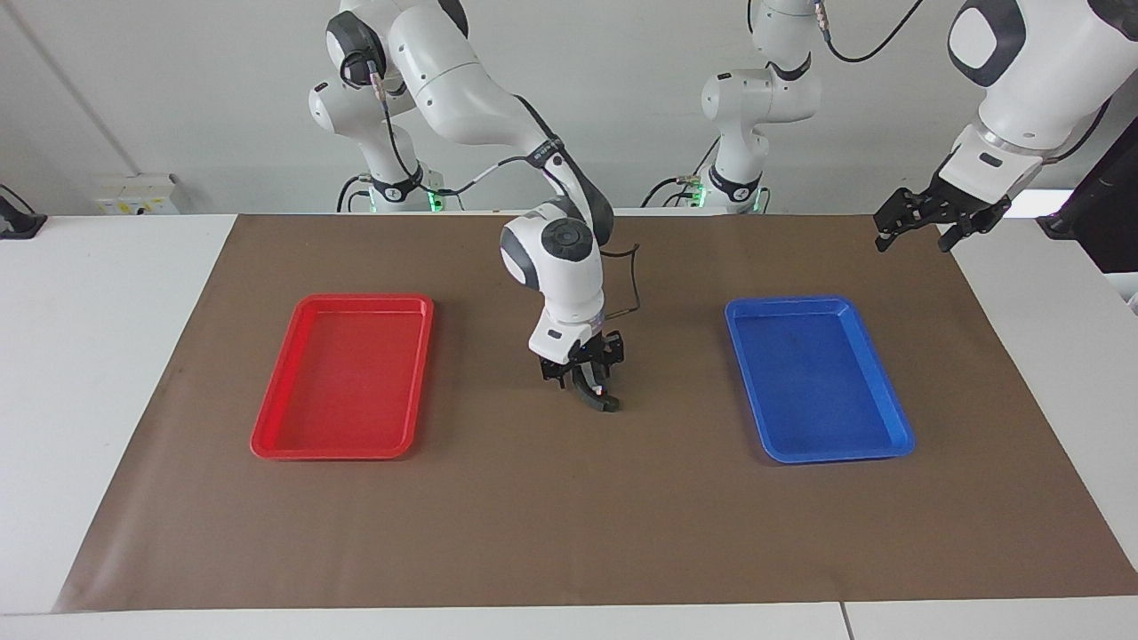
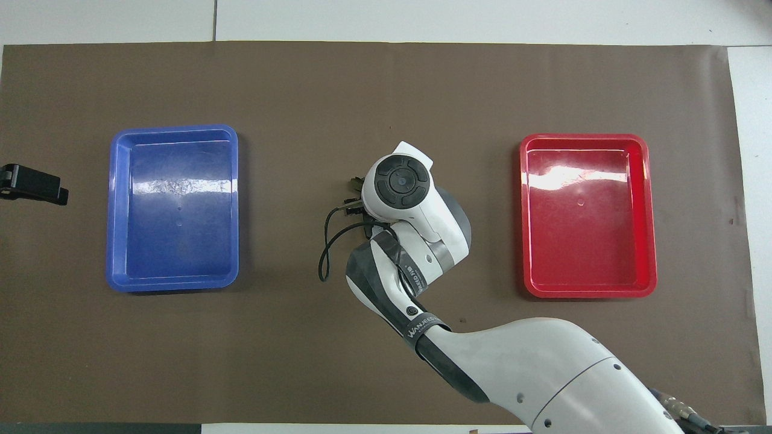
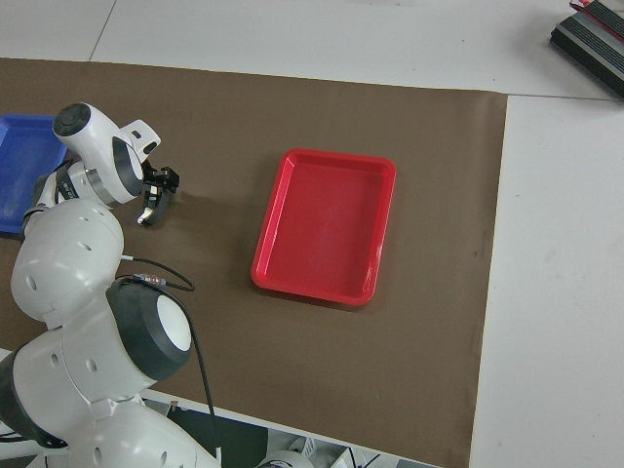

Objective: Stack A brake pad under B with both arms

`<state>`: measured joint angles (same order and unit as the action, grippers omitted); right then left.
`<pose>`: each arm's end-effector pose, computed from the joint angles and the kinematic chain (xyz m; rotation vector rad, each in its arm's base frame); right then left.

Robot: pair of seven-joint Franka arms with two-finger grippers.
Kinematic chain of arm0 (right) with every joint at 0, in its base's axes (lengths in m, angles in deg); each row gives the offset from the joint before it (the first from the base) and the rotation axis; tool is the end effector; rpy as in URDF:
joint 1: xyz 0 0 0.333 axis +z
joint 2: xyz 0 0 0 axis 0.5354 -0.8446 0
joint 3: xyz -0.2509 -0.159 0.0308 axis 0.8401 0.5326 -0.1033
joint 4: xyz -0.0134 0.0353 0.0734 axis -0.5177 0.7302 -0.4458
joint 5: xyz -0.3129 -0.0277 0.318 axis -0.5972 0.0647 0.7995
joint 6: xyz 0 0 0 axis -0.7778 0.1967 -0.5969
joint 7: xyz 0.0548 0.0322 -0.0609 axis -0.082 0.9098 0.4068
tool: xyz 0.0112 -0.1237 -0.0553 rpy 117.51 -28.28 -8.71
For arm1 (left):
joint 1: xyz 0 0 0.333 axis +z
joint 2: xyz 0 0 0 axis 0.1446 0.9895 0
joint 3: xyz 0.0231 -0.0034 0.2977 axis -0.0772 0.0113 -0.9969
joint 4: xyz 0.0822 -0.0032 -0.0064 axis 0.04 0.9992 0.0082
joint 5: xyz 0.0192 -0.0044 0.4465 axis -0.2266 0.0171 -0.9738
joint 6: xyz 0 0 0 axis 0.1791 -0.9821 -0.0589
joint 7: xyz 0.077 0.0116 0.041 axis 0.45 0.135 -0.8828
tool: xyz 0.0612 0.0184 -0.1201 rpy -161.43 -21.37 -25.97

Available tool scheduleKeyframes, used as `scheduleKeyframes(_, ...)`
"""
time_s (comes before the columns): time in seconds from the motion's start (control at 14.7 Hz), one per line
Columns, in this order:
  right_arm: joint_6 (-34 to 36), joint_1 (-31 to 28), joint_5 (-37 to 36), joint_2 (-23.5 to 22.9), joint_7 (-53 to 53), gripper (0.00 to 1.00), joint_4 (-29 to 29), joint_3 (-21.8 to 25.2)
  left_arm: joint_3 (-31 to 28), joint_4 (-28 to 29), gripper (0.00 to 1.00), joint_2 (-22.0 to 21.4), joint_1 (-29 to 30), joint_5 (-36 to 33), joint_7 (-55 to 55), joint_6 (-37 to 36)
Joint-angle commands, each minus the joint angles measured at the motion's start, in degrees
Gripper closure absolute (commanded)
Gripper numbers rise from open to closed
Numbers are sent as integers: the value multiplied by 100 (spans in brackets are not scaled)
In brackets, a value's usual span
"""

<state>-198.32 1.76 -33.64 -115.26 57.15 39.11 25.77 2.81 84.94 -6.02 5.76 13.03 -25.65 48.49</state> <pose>0.5977 0.4192 0.2236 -3.0364 -0.2718 -0.1380 0.5970 0.0073 0.5598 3.1306 -0.1535 -0.0830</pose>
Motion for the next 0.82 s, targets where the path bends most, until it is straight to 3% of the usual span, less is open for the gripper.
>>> scheduleKeyframes(0.0, 91, -125, 8, 304, -131, 1, 48, 41, 24, 193, 1, -171, 53, 18, 12, 81)
scheduleKeyframes(0.41, 1100, -1398, -27, 1482, 18, 1, 118, 33, 24, 193, 1, -171, 53, 18, 12, 81)
scheduleKeyframes(0.75, 2068, -2444, -27, 1992, 168, 1, 101, 41, 24, 193, 1, -171, 53, 27, 12, 81)
